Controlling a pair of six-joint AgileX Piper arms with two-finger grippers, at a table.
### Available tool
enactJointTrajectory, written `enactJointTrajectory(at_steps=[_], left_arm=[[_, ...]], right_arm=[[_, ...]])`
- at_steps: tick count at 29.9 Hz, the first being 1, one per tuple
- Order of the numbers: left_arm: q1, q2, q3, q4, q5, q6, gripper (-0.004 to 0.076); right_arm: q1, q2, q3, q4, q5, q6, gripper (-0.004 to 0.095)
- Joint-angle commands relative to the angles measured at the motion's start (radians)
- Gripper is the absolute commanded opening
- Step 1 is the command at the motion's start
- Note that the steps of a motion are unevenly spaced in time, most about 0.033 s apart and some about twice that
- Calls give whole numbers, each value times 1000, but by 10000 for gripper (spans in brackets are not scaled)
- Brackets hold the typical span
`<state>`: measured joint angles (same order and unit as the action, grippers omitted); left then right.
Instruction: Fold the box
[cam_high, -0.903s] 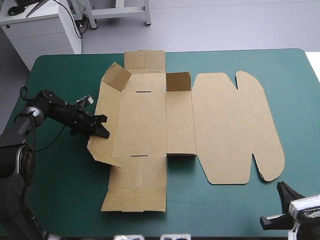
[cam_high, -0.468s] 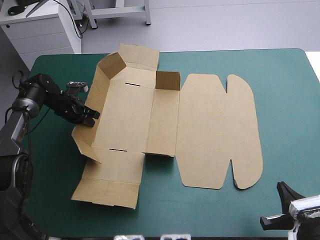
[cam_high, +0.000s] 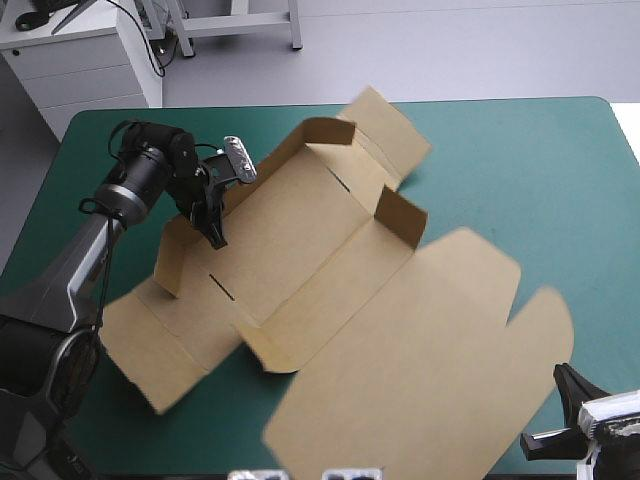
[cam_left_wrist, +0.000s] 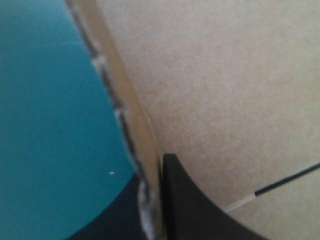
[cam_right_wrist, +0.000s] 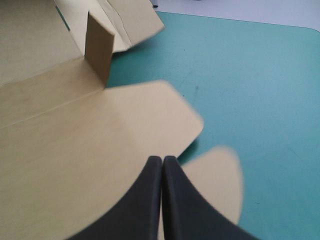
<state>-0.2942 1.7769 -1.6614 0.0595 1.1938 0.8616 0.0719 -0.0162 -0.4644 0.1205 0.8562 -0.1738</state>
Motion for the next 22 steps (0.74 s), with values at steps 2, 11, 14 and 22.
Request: enactJointTrajectory(at_steps=[2,11,14,22], left_arm=[[-79,-58,-37,250,-164,40,-8],[-168,-58,-37,428,-449,53,-8],[-217,-56,-18,484,-398,78,-8],[-348,-68,217,974,-496,-343,-8]], right_arm=[[-10,-18,-23,1,-74,-1,-14],[-10,-18,-23,1,-74,-1,-14],[-10,-18,-23,1,-74,-1,-14],[-10,-18,-23,1,-74,-1,-14]])
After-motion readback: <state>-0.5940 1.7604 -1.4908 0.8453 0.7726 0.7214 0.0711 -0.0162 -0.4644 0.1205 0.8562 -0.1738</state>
